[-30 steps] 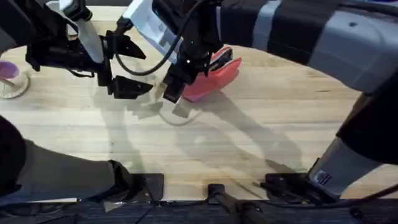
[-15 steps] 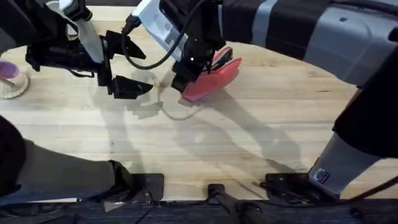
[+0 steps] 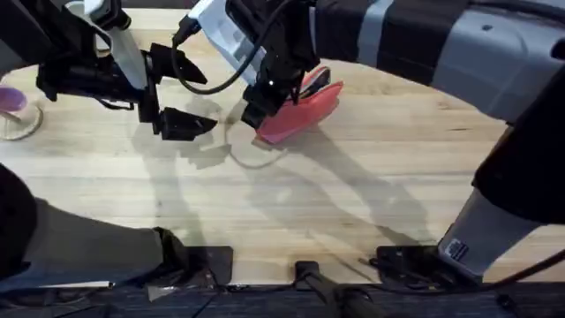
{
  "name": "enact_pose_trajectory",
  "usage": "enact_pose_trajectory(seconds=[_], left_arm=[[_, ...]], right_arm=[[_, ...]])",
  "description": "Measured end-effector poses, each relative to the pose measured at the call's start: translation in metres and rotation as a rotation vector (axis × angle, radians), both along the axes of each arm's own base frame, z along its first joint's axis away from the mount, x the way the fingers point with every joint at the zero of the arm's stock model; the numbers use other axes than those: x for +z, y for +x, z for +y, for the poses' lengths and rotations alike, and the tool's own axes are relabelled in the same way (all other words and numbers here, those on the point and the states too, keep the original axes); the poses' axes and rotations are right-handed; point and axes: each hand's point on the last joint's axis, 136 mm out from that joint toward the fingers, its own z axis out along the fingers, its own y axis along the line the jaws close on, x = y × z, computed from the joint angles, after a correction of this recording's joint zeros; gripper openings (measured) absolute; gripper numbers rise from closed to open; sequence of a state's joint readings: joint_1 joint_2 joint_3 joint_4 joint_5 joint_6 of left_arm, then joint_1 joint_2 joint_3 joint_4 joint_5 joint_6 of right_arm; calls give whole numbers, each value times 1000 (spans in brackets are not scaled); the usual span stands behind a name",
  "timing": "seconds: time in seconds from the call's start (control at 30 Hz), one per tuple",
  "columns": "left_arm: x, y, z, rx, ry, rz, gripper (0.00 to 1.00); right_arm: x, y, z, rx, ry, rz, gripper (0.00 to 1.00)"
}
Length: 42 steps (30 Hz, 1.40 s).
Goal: Unzip the bag, pick up the pens from the table one at a time and place them inside, then zip the bag closed.
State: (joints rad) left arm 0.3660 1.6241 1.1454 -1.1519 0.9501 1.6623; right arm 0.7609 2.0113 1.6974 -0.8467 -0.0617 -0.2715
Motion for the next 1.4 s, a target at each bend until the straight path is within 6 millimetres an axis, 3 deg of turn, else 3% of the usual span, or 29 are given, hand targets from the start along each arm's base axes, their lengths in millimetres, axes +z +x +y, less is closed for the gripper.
enact_pose_trajectory(seconds=[0.4, 0.63, 1.1, 1.13, 1.27, 1.4], left_arm=[[0, 0, 0, 0, 0, 0, 996], [0, 0, 0, 0, 0, 0, 995], [0, 0, 0, 0, 0, 0, 994], [0, 0, 0, 0, 0, 0, 995], [0, 0, 0, 0, 0, 0, 995], [0, 0, 0, 0, 0, 0, 993]], right_arm=[[1, -3, 4, -9, 45, 44, 264], [2, -3, 5, -46, 55, 56, 255], [4, -2, 11, -314, 128, 151, 296], [4, -3, 12, -324, 132, 157, 279], [5, -3, 13, -358, 143, 174, 40], [5, -4, 13, -372, 145, 180, 33]])
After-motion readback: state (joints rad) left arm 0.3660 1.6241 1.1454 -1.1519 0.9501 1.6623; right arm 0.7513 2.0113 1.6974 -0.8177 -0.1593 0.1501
